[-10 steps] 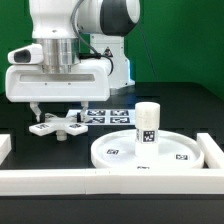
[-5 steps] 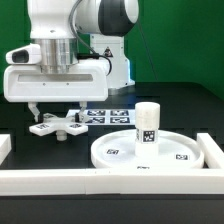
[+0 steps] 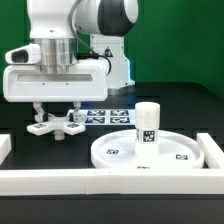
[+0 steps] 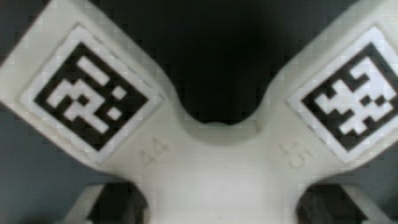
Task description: Assemble round table
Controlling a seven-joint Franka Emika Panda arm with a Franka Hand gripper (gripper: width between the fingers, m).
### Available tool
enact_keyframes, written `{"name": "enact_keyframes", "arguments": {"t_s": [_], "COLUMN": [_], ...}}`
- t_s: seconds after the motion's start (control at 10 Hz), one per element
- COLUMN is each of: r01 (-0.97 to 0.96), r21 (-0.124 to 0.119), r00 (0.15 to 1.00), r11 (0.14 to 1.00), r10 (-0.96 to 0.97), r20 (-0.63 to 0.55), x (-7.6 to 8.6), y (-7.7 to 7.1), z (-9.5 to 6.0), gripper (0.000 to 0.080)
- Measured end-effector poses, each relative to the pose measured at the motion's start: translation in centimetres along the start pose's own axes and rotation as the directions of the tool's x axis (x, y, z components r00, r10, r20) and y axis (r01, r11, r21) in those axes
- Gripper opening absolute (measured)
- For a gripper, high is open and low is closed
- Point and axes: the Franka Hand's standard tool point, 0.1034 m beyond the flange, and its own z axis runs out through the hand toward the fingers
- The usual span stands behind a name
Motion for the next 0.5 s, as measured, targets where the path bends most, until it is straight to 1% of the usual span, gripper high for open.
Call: {"name": "enact_keyframes", "arguments": {"t_s": [0.2,0.3,0.4,0.5], "r01": [-0.029,-0.074,-0.109,-0.161], "r21": [0.006,0.012,0.020,0.039], "r00": [1.000,0.997,0.994,0.987], "r11": [1.000,0.997,0.994,0.986], "r10": [0.029,0.074,0.110,0.162], "r20": [-0.004,-0.015,-0.026,-0.024], "x": [0.2,0.6,0.8,1.3], "y": [-0.5,-1.3,-2.7,-4.5], "z": [-0.5,-1.3,-2.2,-3.2], "gripper": [0.0433,0.0433,0.0433,0.0433]}}
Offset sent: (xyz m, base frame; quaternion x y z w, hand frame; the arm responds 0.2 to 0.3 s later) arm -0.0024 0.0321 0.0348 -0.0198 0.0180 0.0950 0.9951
